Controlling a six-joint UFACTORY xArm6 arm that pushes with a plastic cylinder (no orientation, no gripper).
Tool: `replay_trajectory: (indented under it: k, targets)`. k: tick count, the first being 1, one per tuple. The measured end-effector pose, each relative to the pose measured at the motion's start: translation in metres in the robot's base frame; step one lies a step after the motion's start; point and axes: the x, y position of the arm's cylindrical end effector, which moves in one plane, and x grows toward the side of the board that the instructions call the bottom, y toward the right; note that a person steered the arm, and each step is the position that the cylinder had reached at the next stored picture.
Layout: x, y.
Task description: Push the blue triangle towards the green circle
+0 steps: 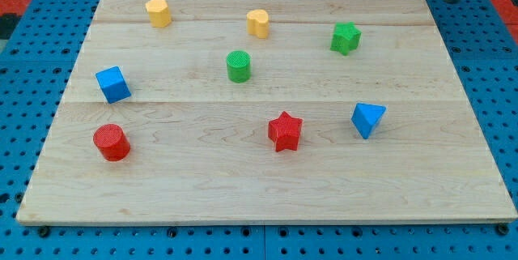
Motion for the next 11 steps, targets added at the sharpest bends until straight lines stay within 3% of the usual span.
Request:
replay_trajectory:
  k: [1,2,3,4,5,7,8,9,10,11]
  targets:
    - [0.037,-0.005]
    - [0.039,-0.018]
    - [0.11,-0.036]
    - [0.154,-0.065]
    - [0.155,-0.066]
    - [0.222,-0.065]
    - [0.193,-0.088]
    - [0.198,-0.097]
    - [0.254,-0.157]
    - [0.228,-0.252]
